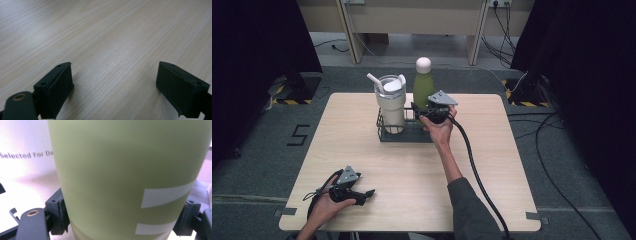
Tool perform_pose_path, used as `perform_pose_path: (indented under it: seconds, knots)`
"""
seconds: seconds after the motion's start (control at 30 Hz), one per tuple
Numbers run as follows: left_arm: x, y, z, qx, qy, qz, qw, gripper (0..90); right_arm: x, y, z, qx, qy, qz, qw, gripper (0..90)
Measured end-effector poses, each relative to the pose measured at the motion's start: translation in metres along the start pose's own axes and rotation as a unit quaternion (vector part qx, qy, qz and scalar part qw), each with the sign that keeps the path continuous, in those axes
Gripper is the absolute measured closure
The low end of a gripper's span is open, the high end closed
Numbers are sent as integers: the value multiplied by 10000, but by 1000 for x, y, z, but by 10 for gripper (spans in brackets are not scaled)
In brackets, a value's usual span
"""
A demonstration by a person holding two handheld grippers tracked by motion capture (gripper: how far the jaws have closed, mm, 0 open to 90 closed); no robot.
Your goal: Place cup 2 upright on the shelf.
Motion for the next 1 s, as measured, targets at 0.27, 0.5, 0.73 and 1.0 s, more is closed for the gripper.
perform_pose_path:
  seconds: [0.27,0.5,0.73,1.0]
  knots:
    - [0,0,0,19,7,18,10000,130,5,9,1,9,-8,89,10000,210]
    - [0,0,0,19,1,10,10000,130,8,15,2,34,4,144,9999,210]
    - [0,0,0,7,3,-4,10000,130,9,18,4,9,-9,148,9999,210]
    - [0,0,0,9,4,-2,10000,130,14,29,5,15,6,232,9997,209]
Point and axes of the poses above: each handheld gripper's, and its own axes: x roughly forward along the jaws, y roughly out of its underside, z roughly to its left, the point moved 9 cm from there along x, roughly forward along the jaws, and after that the axes turned 13 degrees about y, right-handed, at the moved point
